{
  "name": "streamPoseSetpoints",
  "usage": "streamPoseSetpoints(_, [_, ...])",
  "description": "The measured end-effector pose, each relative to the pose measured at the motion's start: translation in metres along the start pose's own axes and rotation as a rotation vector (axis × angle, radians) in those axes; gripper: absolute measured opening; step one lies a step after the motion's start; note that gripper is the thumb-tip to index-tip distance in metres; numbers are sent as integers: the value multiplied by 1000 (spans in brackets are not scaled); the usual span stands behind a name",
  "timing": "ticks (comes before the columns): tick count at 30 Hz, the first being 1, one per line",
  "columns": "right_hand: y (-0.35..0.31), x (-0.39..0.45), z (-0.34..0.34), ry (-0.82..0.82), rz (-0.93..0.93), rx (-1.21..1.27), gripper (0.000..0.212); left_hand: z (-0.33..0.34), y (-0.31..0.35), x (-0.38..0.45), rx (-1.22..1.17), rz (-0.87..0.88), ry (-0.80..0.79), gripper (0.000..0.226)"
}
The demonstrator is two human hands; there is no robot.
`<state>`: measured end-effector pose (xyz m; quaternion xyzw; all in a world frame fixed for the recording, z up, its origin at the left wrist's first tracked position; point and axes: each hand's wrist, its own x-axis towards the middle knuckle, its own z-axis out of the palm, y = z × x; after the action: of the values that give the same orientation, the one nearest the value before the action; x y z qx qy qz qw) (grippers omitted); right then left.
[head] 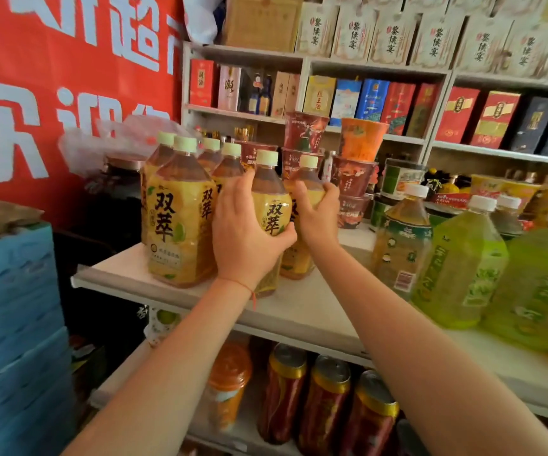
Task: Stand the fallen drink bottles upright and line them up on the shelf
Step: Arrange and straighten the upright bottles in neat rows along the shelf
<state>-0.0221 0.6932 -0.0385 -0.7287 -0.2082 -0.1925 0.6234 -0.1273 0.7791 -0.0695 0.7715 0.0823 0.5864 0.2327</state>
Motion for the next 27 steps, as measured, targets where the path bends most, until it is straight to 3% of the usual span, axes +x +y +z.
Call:
streamPoseSetpoints(3, [-1, 7, 12, -122, 57, 56, 60, 1, 0, 0, 6, 16, 14, 93])
streamPoseSetpoints(6, [-6, 12, 12, -241, 109, 68, 65, 0, 0, 0, 14, 10, 21, 94])
streamPoseSetpoints(11, [-17, 8, -12, -353, 126, -34, 53, -2, 6, -2, 34, -16, 9, 94])
streamPoseSetpoints(16, [-32, -8, -67, -108, -327, -299, 21, 4, 45, -5, 45, 279, 129, 73])
streamPoseSetpoints(18, [-39, -10, -98, 33, -491, -318, 16, 15, 74, -7, -70, 348, 86, 56])
streamPoseSetpoints(20, [-43, -7, -134, 173, -587, -376, 15, 30, 102, -11, -208, 290, -50, 46])
streamPoseSetpoints(22, [-41, -1, -171, 304, -558, -444, 21, 45, 122, -16, -268, 162, -209, 52])
streamPoseSetpoints(24, [-30, 9, -209, 371, -437, -514, 31, 63, 139, -22, -259, 57, -319, 72])
streamPoseSetpoints(27, [-10, 19, -244, 124, -84, -477, 39, 88, 158, -31, -211, -65, -453, 99])
